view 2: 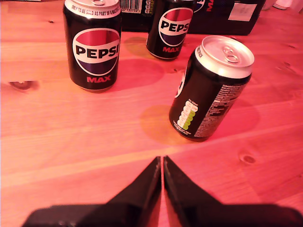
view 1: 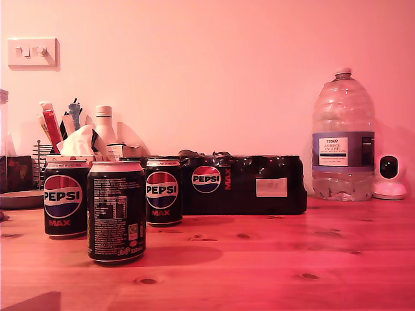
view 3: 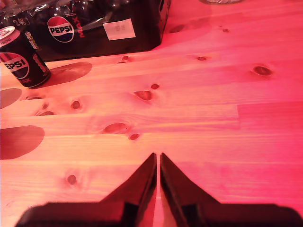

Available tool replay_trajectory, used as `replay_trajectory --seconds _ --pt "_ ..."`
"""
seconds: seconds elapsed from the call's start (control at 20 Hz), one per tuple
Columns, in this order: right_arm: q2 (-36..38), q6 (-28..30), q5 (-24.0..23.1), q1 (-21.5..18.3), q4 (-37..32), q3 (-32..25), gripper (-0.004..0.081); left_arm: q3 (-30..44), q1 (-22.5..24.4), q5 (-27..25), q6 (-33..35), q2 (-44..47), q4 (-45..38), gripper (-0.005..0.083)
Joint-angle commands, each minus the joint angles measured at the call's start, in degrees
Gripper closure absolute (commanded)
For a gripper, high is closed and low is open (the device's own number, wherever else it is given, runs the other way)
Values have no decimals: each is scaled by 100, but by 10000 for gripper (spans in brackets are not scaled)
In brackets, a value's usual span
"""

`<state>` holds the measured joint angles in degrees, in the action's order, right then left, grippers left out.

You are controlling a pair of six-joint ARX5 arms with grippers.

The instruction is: Stack up the Pepsi cans on top of each other

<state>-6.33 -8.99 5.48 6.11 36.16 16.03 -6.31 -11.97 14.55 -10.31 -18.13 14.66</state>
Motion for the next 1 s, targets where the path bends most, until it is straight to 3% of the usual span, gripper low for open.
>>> replay_trajectory --seconds 0.0,0.35,0.6,0.75,0.95 --pt "-20 -24 57 37 -1019 -101 780 63 -15 256 -175 -17 -619 797" --pt "-20 -186 96 37 -1108 -101 780 63 -22 426 -199 -17 -739 797" --pt "-157 -350 850 136 -1565 -105 780 63 -260 1010 -153 -17 -1255 797" --pt "-540 -345 1416 367 -2068 -105 780 63 -518 1075 -81 -17 -1285 797" --pt "-1606 -208 1497 881 -3008 -105 779 63 -927 1088 -37 -17 -1342 797"
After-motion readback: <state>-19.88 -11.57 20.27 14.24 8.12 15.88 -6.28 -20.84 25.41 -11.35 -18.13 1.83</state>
